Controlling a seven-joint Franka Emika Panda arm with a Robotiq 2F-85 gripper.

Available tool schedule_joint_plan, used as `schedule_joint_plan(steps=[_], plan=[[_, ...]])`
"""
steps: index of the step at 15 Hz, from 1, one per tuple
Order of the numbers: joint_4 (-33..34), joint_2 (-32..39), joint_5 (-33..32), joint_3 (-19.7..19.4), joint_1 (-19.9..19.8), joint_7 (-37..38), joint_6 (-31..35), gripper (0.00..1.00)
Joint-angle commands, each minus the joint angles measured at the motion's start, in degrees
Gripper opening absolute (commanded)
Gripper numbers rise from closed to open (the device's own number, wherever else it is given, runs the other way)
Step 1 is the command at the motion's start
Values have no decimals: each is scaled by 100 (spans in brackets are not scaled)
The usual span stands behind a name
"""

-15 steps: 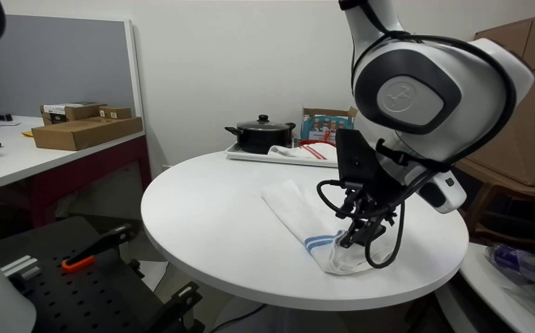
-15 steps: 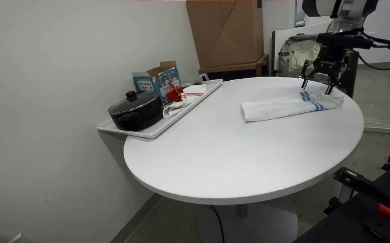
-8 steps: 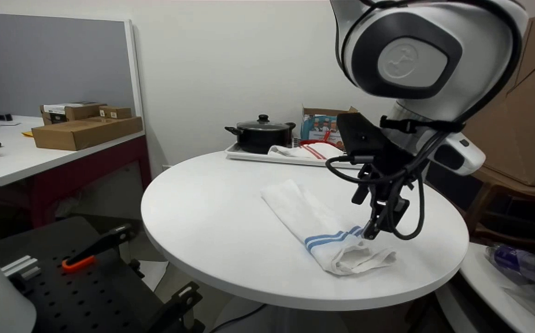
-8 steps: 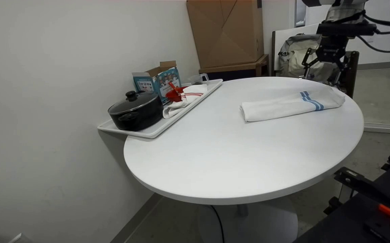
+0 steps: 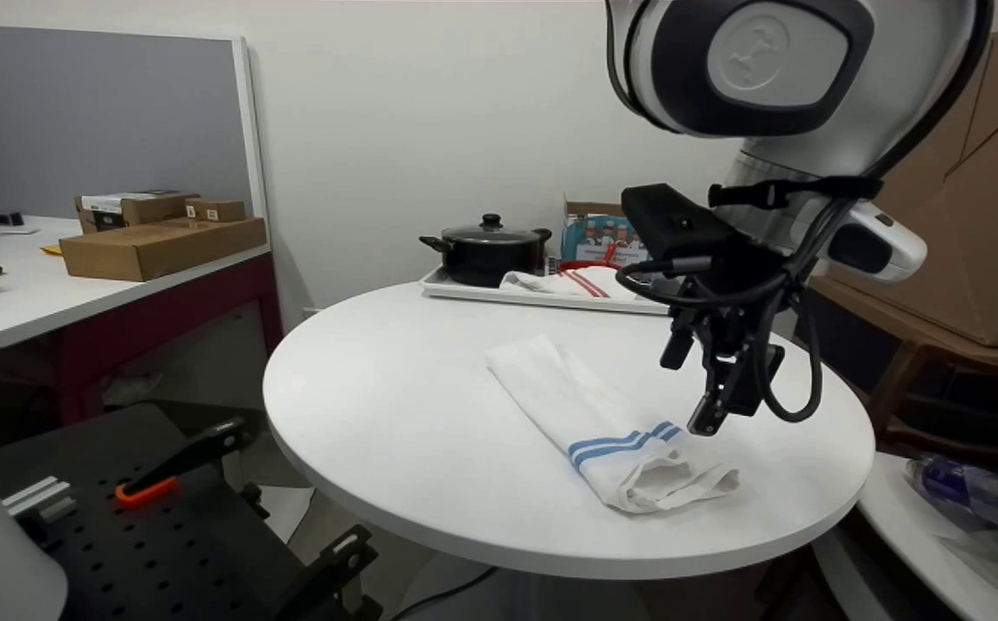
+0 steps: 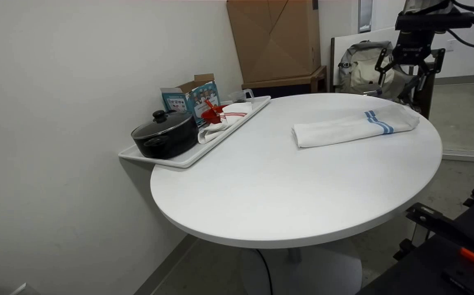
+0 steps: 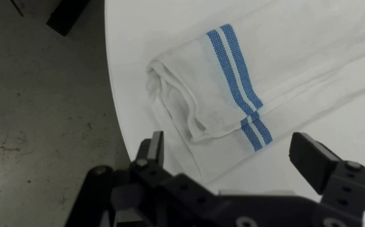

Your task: Fold the tea towel on the table

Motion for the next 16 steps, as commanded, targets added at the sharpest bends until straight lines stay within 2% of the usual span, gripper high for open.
schedule_joint_plan(steps=[1,9,16], plan=[[-81,14,-4,51,-144,-273,167,100],[157,612,-67,136,-463,-888,170,100],[503,1194,-85,457,-596,-1448,265,100]])
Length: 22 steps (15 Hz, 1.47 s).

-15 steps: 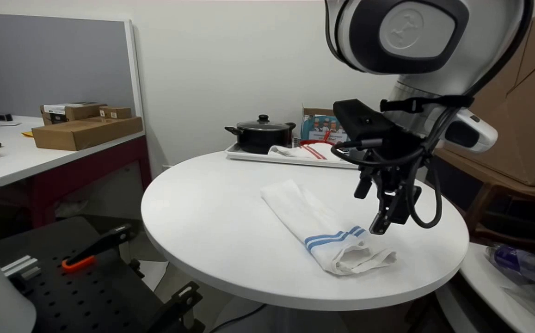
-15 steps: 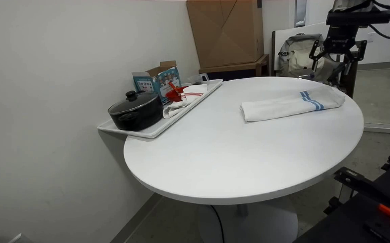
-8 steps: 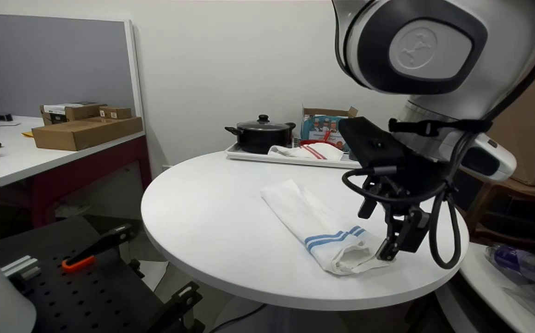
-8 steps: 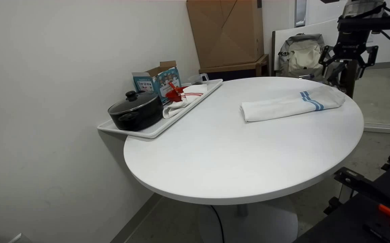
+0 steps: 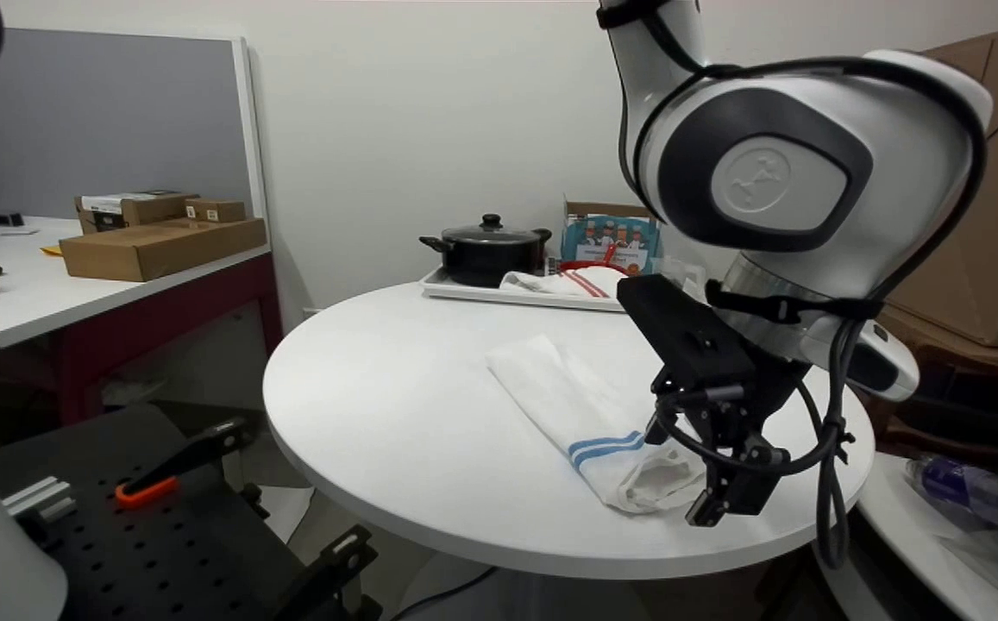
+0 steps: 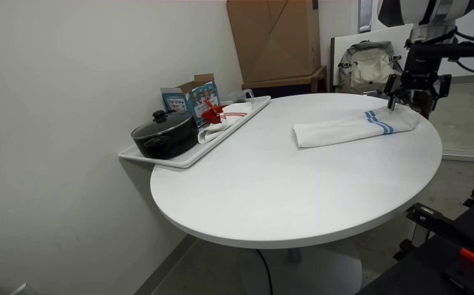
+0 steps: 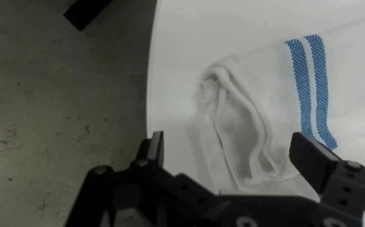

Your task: Fold the tea towel on the table

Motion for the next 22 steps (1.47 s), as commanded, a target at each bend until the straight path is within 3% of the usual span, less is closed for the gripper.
schedule_joint_plan(steps=[1,3,11,12,16,22], plan=[[290,315,-91,207,-158,-251,75,75],[387,420,-99,251,-195,-303,65,68],[491,442,-150,250,-284,-358,71,5],[478,373,-136,252,-301,-344,5,1],[312,-53,-111,242,-359,-393,-211,2],[-184,-1240,-134,128,-288,-667,-634,2]])
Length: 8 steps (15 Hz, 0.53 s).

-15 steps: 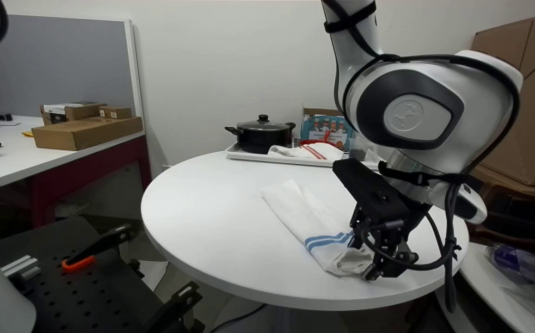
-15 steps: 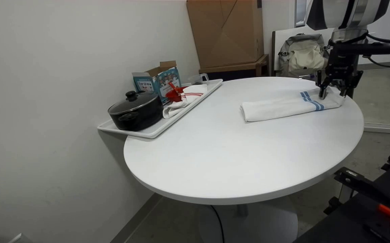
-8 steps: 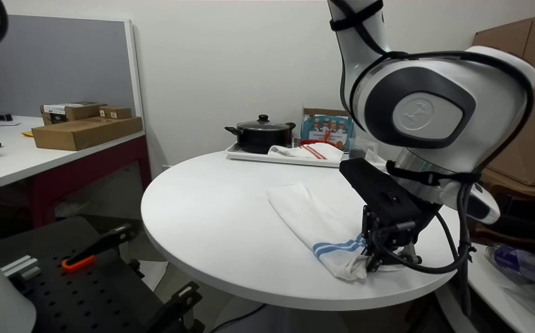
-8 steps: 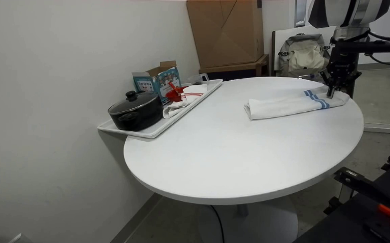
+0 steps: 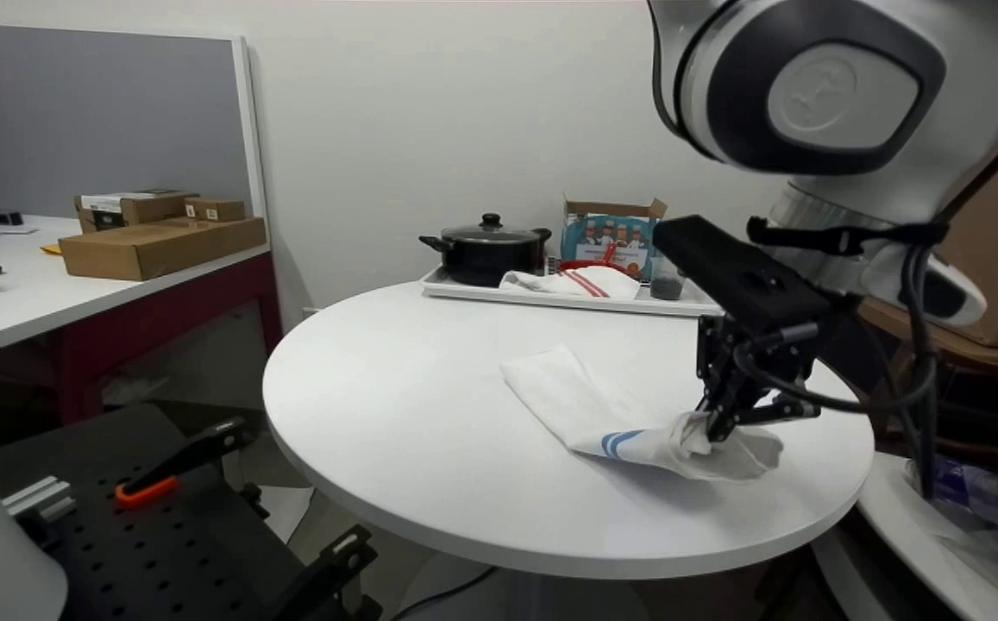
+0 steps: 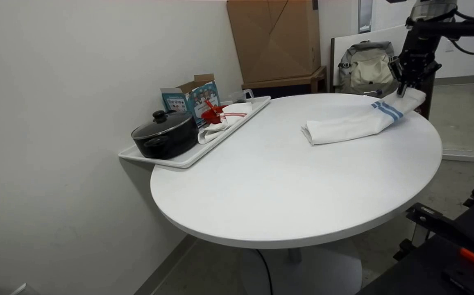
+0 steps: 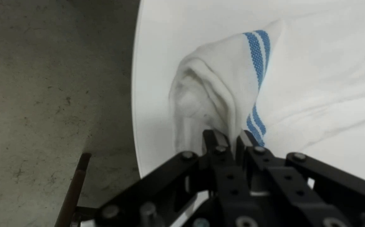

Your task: Fold the tea towel on the table

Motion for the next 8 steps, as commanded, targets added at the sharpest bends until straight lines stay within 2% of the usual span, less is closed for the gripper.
schedule_joint_plan(steps=[1,8], plan=[[-515,-968,-94,-65,44,-238,-314,2],[-751,-1729,-225,-101,548,-91,-544,2]])
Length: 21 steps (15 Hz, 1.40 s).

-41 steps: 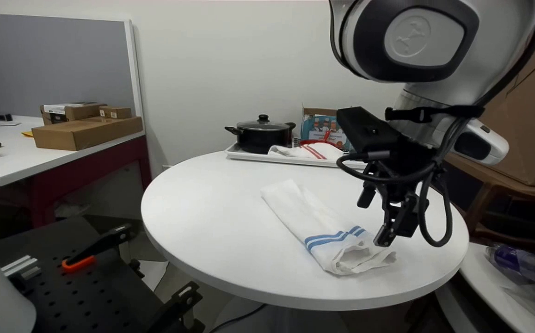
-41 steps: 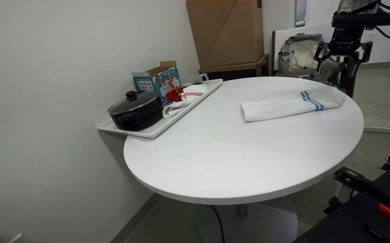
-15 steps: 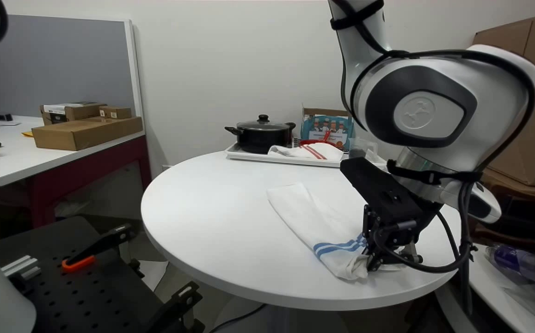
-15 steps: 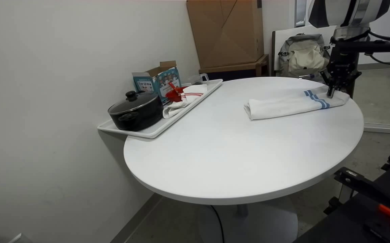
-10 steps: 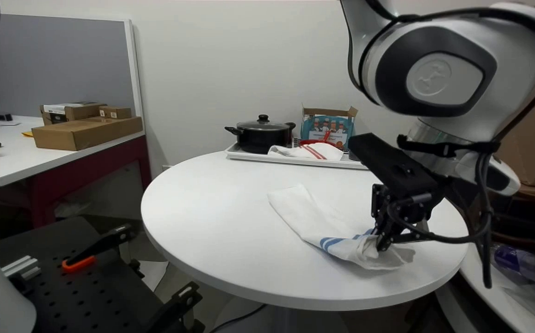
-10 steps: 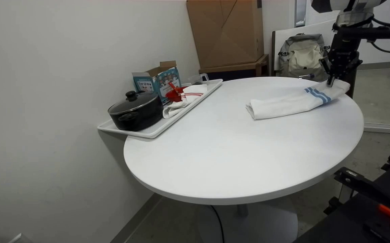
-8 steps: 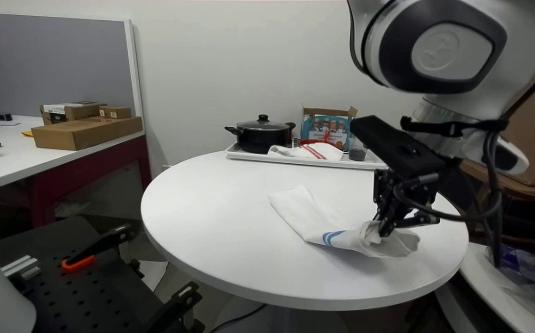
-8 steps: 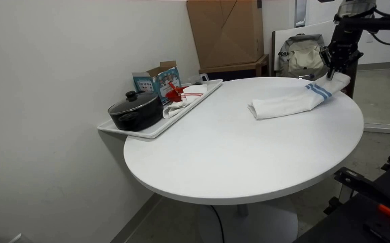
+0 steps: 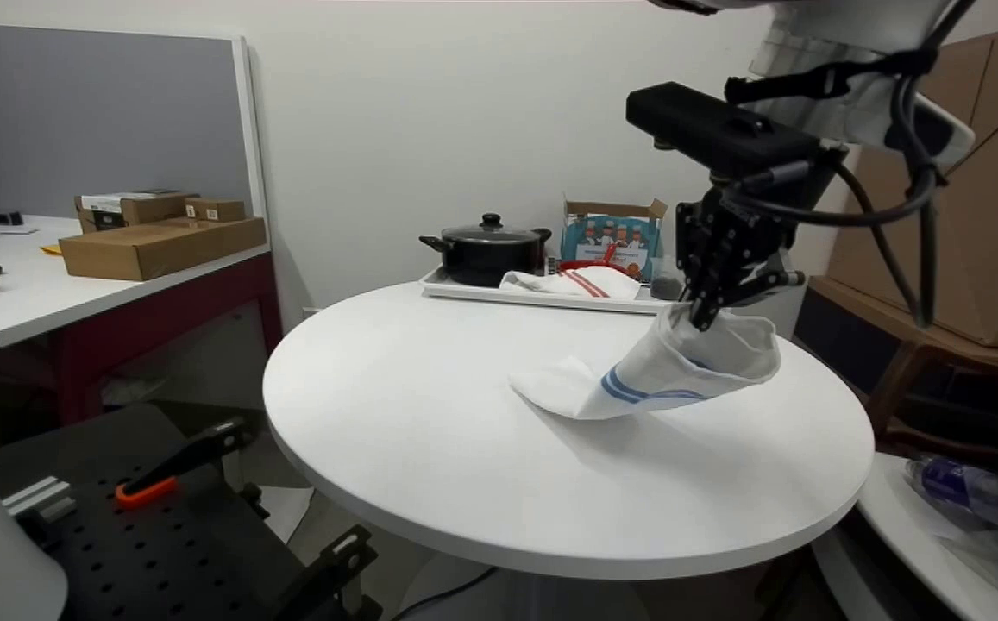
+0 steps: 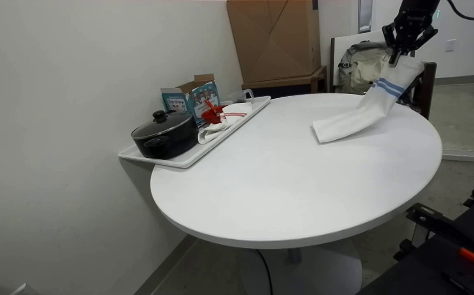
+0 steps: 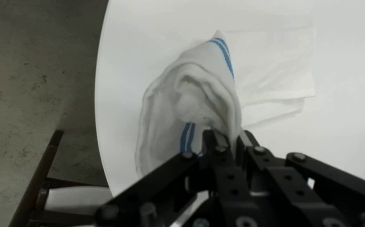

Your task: Fold the tea towel on the table

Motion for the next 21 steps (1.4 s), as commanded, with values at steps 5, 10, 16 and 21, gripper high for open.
schedule_joint_plan(steps=[5,10,16,21], plan=[[-112,-289,-347,-9,709,312,-138,2],[22,-168,-496,81,1028,642,-165,2],[356,-24,-762,130,1251,1174,-336,2],[820,435,-1454,245,1576,2040,-633,2]])
